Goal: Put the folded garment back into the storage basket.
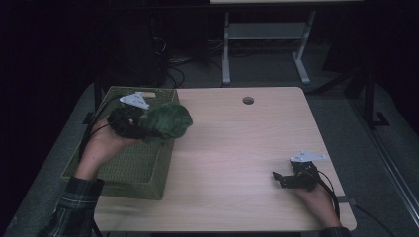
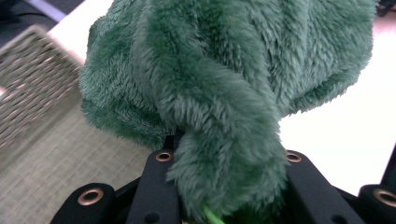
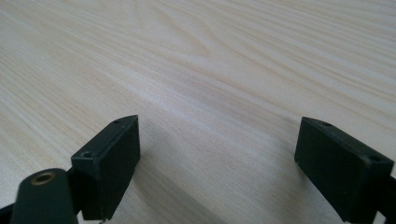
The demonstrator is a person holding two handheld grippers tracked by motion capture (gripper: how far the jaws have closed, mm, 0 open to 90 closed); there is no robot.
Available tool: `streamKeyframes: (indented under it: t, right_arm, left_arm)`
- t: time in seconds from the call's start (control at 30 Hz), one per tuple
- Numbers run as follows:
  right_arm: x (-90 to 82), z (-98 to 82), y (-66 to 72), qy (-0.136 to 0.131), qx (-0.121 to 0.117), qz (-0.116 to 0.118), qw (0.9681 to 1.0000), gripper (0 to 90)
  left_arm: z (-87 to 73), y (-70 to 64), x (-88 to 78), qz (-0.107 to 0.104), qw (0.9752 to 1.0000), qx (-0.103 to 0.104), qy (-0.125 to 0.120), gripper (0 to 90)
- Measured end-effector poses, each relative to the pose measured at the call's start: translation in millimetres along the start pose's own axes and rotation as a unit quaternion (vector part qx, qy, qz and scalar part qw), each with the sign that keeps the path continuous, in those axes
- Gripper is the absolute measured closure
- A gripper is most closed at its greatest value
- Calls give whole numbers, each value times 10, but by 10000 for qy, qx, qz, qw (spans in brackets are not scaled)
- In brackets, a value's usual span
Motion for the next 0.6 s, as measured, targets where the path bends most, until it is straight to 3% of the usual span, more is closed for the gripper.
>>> streamKeyframes:
  t: [0.17,0.27,0.6]
  right_arm:
    - [0,0,-1,-3,-5,-1,10000,137]
    - [0,0,-2,-1,-3,-4,10000,137]
    - [0,0,-3,-2,-5,0,10000,137]
  left_arm:
    - [-151,122,-124,180,9996,-214,-58,715]
    - [-322,212,-181,369,9987,-359,23,715]
    - [-727,395,-119,735,9945,-717,186,712]
Point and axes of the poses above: each handheld gripper's, and its own axes: x roughly forward along the jaws, z roughly out of its top, y roughly to its left, the point moved 4 cm from there along x, roughly forward along the jaws, and after that the axes turned 7 degrees about -y, right-handed, at the moved point
